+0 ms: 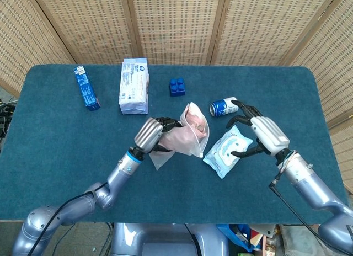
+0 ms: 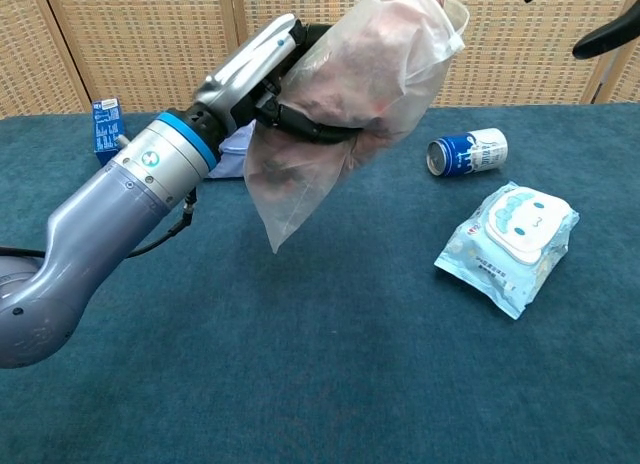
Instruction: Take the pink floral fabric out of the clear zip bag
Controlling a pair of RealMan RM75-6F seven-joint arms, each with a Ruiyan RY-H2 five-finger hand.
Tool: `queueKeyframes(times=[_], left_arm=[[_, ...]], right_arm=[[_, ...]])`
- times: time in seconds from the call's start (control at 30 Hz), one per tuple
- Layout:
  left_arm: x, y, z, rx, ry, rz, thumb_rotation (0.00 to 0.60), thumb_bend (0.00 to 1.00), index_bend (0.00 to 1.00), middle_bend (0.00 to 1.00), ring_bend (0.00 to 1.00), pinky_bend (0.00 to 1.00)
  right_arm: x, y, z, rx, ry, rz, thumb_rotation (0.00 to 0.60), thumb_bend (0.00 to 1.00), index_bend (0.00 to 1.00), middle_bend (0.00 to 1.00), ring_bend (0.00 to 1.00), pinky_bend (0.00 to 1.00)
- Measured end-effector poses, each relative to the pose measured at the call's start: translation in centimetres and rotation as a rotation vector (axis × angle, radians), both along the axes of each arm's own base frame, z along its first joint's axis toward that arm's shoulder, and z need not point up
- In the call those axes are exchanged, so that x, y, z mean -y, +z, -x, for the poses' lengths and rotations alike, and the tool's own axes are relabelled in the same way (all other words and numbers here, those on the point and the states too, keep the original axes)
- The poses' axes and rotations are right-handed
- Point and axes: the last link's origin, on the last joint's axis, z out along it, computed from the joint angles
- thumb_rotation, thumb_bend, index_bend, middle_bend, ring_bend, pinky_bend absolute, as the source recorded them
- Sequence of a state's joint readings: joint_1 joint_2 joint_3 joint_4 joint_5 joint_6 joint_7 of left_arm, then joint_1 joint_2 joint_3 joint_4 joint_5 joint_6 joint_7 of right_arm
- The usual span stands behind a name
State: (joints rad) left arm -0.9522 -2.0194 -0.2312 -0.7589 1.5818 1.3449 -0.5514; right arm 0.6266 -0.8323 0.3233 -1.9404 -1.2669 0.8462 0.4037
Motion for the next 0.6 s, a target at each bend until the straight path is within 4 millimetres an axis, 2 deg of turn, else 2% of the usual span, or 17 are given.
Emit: queueKeyframes(times=[0.27, 0.6], left_arm=[[0.3, -0.3, -0.3, 0.038, 0.007, 0.011, 0.6, 0.36, 0.57, 0.56, 0.5, 0.61], [0.1, -0.3, -1.5, 0.072, 0.007, 0.009, 0.6, 0.36, 0.57, 0.56, 0.5, 0.61]], right_arm=[[1.0, 0.7, -2.2, 0.006, -0.022, 0.018, 0.6, 0.0, 0.39, 0.0, 0.0, 0.0], [1.5, 1.8, -6.0, 0.04, -0.04, -0.001, 0.6, 0.0, 0.4, 0.0, 0.0, 0.0]])
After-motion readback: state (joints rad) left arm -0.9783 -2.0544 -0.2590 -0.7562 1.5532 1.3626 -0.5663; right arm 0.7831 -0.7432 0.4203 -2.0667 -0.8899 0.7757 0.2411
